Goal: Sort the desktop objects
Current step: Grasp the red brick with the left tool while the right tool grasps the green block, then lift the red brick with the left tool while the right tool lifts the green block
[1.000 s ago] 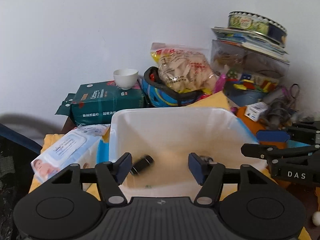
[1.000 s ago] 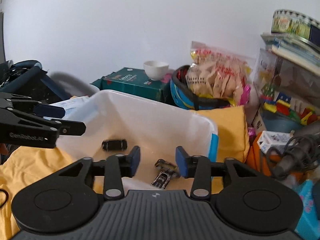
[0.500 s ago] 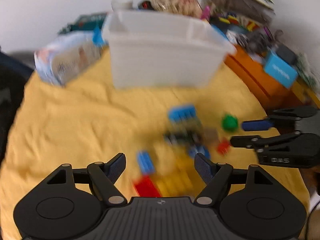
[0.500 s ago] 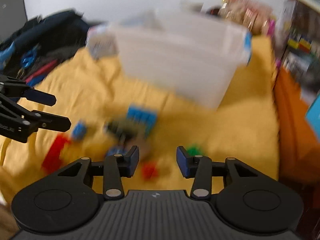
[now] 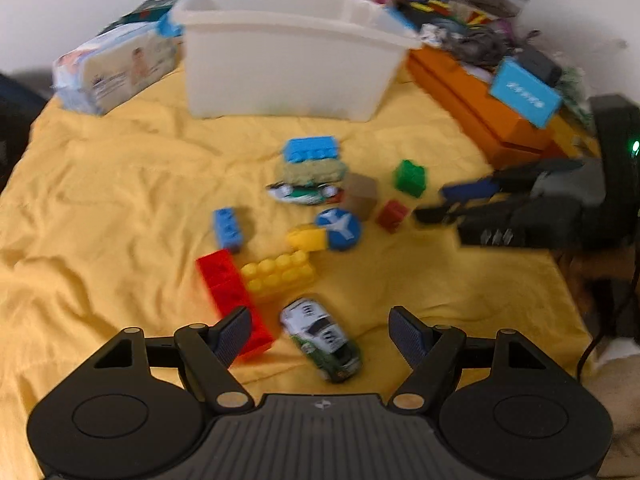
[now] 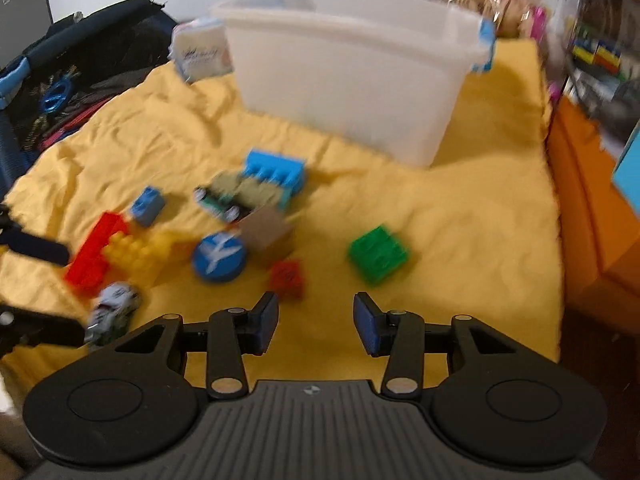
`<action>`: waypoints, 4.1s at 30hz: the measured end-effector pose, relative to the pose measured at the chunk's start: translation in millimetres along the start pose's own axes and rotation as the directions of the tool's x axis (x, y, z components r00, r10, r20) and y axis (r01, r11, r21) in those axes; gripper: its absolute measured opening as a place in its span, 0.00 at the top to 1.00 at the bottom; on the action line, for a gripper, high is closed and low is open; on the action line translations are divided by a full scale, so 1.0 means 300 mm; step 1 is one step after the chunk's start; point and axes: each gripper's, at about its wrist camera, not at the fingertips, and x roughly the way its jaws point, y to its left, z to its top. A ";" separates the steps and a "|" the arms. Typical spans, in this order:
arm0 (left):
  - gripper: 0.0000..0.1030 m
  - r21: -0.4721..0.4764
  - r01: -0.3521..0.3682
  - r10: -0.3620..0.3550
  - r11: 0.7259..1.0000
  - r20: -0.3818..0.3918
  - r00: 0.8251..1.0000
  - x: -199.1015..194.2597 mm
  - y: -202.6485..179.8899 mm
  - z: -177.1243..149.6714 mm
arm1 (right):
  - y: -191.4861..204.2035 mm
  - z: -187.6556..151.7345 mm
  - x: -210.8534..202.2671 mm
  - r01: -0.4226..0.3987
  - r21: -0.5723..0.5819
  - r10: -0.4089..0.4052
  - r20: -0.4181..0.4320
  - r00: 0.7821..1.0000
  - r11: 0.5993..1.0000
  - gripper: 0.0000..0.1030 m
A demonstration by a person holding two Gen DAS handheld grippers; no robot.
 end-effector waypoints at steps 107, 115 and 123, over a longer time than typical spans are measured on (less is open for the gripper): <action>0.76 -0.062 0.072 -0.070 0.995 0.032 0.997 0.030 0.242 -0.007 | 0.080 -0.128 -0.029 -0.020 0.120 0.035 -0.121 0.992 0.993 0.61; 0.35 -0.043 -0.057 0.058 0.997 0.015 0.998 0.048 0.216 0.011 | 0.079 -0.128 -0.028 -0.021 0.123 0.035 -0.119 0.992 0.992 0.60; 0.29 0.062 -0.203 0.195 0.977 0.115 0.974 0.005 0.187 -0.001 | 0.076 -0.128 -0.021 -0.026 0.127 0.041 -0.113 0.993 0.992 0.58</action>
